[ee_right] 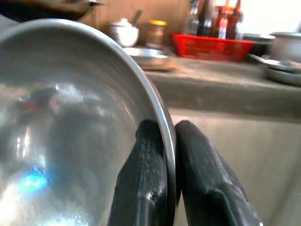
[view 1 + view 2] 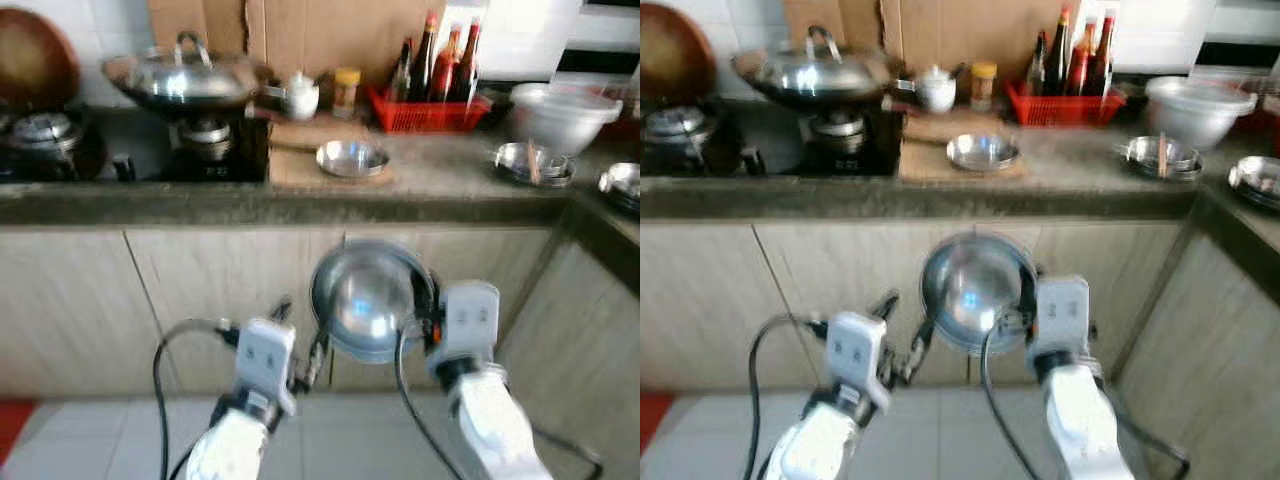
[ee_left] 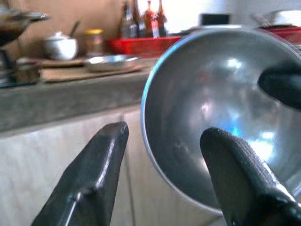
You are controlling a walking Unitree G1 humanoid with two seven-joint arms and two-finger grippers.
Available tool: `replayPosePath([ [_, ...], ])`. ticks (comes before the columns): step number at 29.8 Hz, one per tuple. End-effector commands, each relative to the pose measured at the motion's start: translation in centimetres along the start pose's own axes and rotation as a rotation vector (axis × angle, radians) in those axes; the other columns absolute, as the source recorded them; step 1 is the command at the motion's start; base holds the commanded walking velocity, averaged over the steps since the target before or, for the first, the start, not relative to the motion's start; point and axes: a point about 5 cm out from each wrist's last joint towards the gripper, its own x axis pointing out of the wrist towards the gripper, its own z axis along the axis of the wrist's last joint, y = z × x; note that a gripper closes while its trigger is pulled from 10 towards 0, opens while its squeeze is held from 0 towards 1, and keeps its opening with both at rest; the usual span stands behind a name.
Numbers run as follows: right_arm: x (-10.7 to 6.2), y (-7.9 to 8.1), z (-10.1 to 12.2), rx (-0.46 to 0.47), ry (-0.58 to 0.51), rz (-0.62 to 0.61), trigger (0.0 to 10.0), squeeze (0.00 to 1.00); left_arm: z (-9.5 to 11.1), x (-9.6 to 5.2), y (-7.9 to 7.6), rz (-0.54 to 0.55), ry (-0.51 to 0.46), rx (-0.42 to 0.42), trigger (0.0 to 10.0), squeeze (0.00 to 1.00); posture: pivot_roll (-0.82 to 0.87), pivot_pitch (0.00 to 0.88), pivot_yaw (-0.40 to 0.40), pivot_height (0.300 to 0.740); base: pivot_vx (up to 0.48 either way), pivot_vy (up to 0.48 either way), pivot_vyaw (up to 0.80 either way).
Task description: Kitchen organization
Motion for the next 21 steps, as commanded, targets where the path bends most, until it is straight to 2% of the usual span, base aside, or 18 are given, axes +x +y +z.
replayPosePath([
  [1, 0.1, 0.4, 1.0, 0.004, -0.054, 0.012, 10.0, 0.00, 0.3, 0.0, 0.3, 0.006, -0.010, 0.017, 10.0, 0.00, 0.03, 0.000, -0.056, 0.740, -0.281, 0.000, 0.00],
  [5, -0.1, 0.5, 1.0, -0.013, -0.059, 0.028, 10.0, 0.00, 0.4, 0.0, 0.3, 0.004, -0.010, 0.017, 10.0, 0.00, 0.04, 0.000, -0.056, 0.740, -0.273, 0.000, 0.00],
  [6, -0.1, 0.5, 1.2, -0.061, -0.083, 0.055, 10.0, 0.00, 0.1, -0.1, 0.3, -0.005, 0.007, 0.013, 10.0, 0.00, 0.04, 0.000, -0.056, 0.740, 0.000, 0.000, 0.00],
  [7, -0.1, 0.5, 1.2, -0.061, -0.083, 0.055, 10.0, 0.00, 0.1, -0.1, 0.3, -0.005, 0.007, 0.013, 10.0, 0.00, 0.04, 0.000, -0.056, 0.740, 0.000, 0.000, 0.00],
  [8, -0.1, 0.5, 1.3, -0.100, -0.105, 0.081, 10.0, 0.00, -0.3, -0.3, 0.2, -0.020, 0.030, 0.003, 10.0, 0.00, 0.03, 0.000, -0.053, 0.740, 0.000, 0.000, 0.00],
  [10, -0.1, 0.5, 1.3, -0.108, -0.110, 0.100, 10.0, 0.00, -0.5, -0.5, 0.1, -0.035, 0.040, 0.000, 10.0, 0.00, 0.03, 0.000, -0.051, 0.740, 0.000, 0.000, 0.00],
  [16, -0.3, 0.5, 1.1, -0.107, -0.097, 0.142, 10.0, 0.00, -1.1, -0.9, -0.1, -0.066, 0.073, -0.034, 10.0, 0.00, 0.03, 0.000, -0.051, 0.740, 0.000, 0.000, 0.00],
  [21, -0.9, 1.1, 0.6, -0.069, -0.068, 0.152, 10.0, 0.00, -1.3, -1.2, -0.2, -0.071, 0.093, -0.084, 10.0, 0.00, 0.03, 0.000, -0.054, 0.740, 0.000, 0.084, -0.73],
])
